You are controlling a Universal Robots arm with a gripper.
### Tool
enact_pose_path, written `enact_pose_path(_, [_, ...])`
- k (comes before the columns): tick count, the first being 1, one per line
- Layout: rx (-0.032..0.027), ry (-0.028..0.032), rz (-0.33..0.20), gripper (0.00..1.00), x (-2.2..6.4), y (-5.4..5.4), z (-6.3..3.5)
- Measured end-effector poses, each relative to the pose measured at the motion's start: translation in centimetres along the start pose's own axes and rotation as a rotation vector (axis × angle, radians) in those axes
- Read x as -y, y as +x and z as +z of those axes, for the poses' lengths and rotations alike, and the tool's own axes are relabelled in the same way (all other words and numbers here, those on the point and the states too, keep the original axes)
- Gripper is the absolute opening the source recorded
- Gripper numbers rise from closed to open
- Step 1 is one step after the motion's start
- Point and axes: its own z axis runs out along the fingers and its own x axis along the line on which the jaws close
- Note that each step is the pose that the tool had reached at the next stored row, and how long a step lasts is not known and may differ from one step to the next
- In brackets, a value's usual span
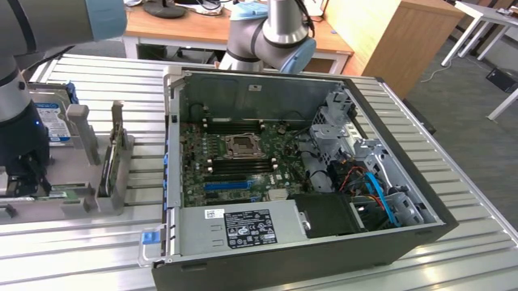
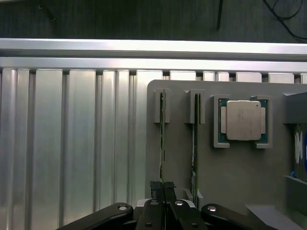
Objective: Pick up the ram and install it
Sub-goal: 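Pick up the ram and move it above insertion slot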
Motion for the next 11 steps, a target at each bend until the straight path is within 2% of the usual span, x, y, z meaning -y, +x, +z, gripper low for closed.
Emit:
enact_pose_path(5, [0.0000,0.0000,0.000,0.11,-0.05,0.0,-1.22])
enact_pose_path(11, [0.0000,-0.0001,0.000,0.11,-0.14,0.0,-3.17])
